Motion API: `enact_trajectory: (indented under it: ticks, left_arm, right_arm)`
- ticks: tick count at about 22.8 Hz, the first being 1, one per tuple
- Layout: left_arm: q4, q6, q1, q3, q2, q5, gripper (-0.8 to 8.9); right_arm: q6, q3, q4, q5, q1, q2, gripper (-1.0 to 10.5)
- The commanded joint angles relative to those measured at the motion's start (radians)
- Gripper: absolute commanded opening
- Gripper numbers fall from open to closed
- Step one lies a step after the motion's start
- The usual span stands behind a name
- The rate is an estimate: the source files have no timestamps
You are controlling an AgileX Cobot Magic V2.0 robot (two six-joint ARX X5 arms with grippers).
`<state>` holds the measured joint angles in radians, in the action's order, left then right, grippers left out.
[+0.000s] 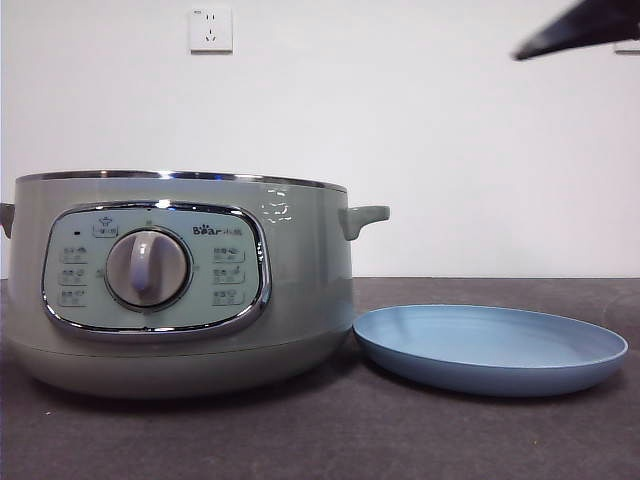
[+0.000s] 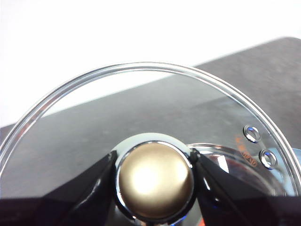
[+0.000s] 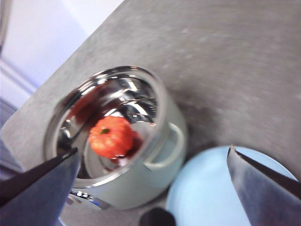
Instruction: Take the pumpkin out from the steamer,put the pumpkin in the blue plate,close the lid
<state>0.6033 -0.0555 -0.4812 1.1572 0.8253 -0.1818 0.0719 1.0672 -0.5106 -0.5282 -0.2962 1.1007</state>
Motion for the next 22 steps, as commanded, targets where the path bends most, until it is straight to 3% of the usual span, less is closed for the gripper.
enact_trajectory:
  ticks: [1,5,8,15,22]
  left_arm:
    - [0.008,-0.001,-0.003,0.009,-0.061,-0.097,-0.08]
    - [0.071,-0.002,-0.003,0.009,-0.125,-0.172,-0.08]
    - [0.113,-0.001,-0.003,0.009,-0.16,-0.219,-0.08]
    - [0.196,0.0,-0.003,0.009,-0.182,-0.263,-0.08]
    - [0.237,0.003,-0.003,0.009,-0.182,-0.261,-0.08]
  right_arm:
    - [-0.029,0.092,-0.023,0.024,-0.095,0.091,6.7]
    - [-0.072,0.249,-0.121,0.067,-0.215,0.232,6.7]
    - [-0.124,0.38,-0.197,0.148,-0.297,0.342,7.3]
    - [-0.22,0.722,-0.393,0.304,-0.467,0.659,7.3]
    - [-0.305,0.758,-0.327,0.374,-0.555,0.871,7.2]
